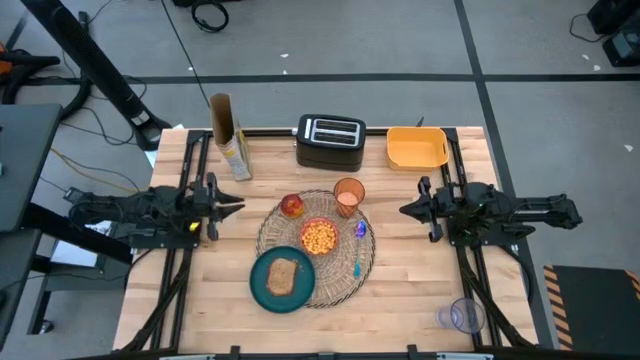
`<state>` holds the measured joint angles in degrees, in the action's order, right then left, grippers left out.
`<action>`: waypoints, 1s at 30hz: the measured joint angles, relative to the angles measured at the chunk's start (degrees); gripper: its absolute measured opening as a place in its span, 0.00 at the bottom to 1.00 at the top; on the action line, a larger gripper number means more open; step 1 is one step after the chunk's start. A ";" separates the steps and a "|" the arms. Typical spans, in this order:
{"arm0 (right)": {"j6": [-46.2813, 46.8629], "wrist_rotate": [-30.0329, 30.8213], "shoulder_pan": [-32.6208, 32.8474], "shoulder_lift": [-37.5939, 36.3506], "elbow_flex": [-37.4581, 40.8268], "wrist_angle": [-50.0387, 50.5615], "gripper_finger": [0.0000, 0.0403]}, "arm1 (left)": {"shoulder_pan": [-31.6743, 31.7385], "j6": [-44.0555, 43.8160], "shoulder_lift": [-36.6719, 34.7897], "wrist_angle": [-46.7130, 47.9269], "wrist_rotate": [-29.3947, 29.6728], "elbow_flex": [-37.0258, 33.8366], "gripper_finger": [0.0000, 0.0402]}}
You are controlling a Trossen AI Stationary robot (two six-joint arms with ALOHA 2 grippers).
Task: Arrange a breakfast setting
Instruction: Return to Home Position
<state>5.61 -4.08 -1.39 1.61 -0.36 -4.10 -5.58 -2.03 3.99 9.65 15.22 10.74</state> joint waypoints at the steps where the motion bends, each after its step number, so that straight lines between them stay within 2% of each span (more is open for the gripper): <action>1: 0.58 0.14 0.00 -0.16 -0.08 1.15 0.01 | 0.18 -0.20 0.00 1.21 -0.38 0.01 0.18; 5: 4.67 0.40 0.02 -0.77 -2.37 7.43 0.01 | 0.28 0.02 -0.62 2.03 -0.63 -1.34 0.14; 10: 2.66 -0.07 0.17 -1.50 -3.13 5.98 0.01 | 0.28 2.51 -3.64 -6.10 -0.59 -7.10 0.11; 13: 2.18 0.02 0.16 -1.56 -0.10 3.12 0.01 | 0.28 3.21 -3.26 -13.76 -1.40 -10.21 0.10; 22: 2.77 6.25 -0.37 0.62 -0.03 2.45 0.05 | 0.28 5.68 -1.88 -12.90 -2.57 -10.23 0.10; 30: 2.80 6.10 -0.37 0.63 -0.03 2.34 0.07 | 0.28 5.37 -1.77 -12.66 -2.56 -10.23 0.10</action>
<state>8.40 2.02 -1.76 2.24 -0.38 -1.77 -5.30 3.34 2.22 -3.01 12.67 0.51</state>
